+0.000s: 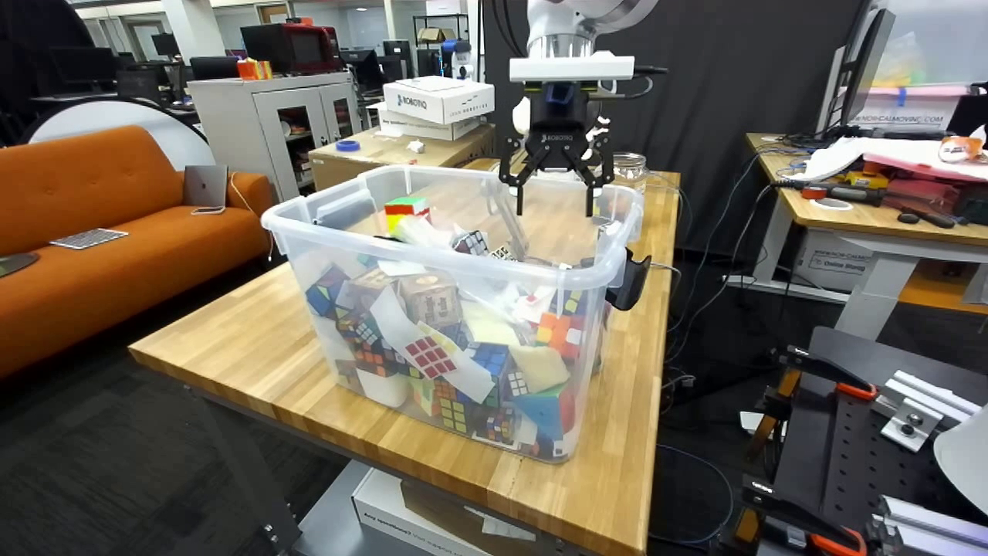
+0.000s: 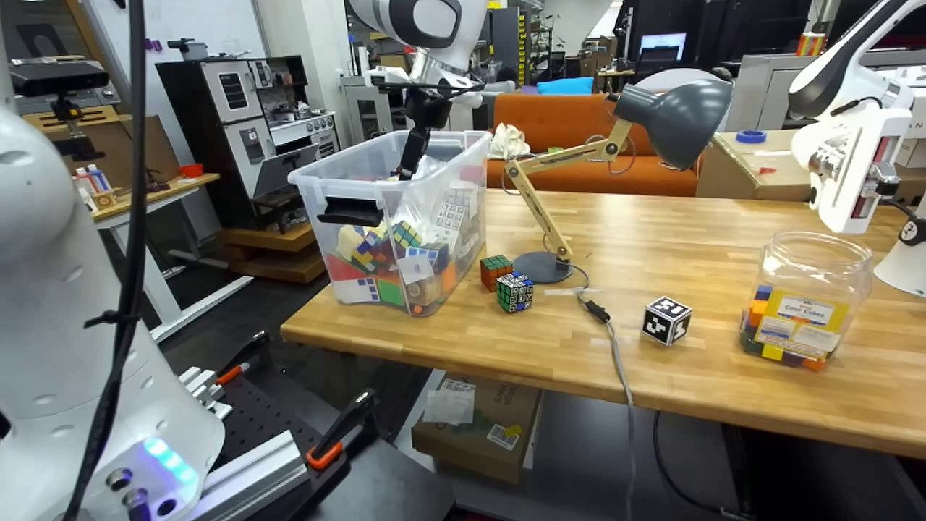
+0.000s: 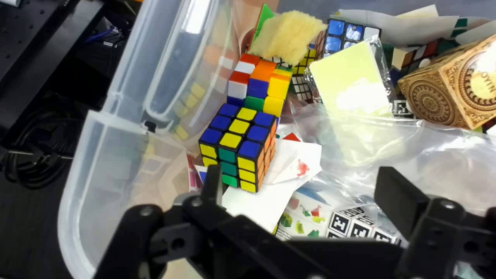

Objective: Put the Rubik's cube on the right into the clear container on the left

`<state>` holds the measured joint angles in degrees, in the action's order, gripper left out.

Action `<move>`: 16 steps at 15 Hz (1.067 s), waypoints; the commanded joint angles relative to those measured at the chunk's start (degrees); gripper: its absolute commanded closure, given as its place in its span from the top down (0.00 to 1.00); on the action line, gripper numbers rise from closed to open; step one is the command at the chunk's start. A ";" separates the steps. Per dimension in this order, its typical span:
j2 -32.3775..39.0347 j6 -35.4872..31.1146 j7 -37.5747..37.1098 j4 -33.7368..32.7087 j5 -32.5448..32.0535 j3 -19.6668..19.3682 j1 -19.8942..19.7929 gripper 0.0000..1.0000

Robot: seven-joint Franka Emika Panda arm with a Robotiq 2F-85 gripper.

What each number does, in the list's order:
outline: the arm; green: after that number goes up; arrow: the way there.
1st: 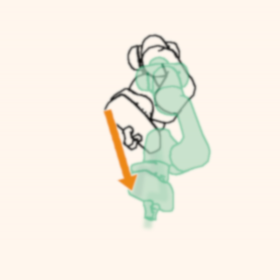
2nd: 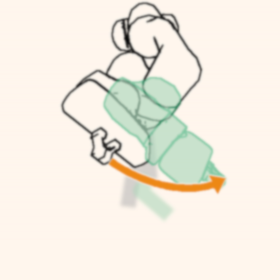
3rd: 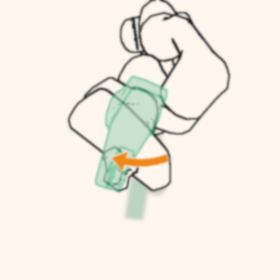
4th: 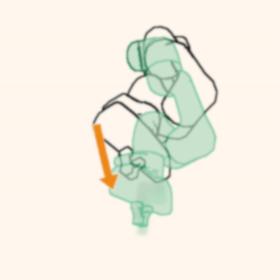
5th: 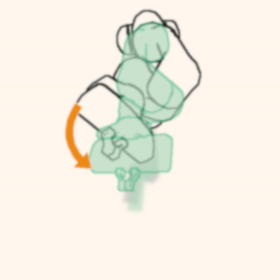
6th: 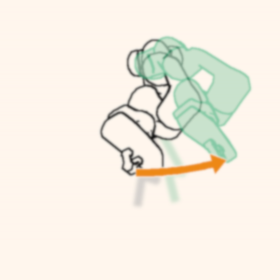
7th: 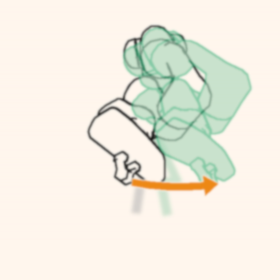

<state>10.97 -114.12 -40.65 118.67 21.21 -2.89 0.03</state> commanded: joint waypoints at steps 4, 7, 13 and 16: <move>-0.07 0.16 -0.29 0.06 0.05 0.16 -0.09 1.00; -0.27 0.02 0.03 0.26 0.31 0.11 -0.23 1.00; -3.72 -3.40 1.41 2.40 1.22 -0.78 -1.27 1.00; -5.91 -4.81 1.12 4.01 1.80 -1.64 -2.24 1.00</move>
<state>7.84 -116.20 -40.41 119.71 21.30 -4.33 -1.30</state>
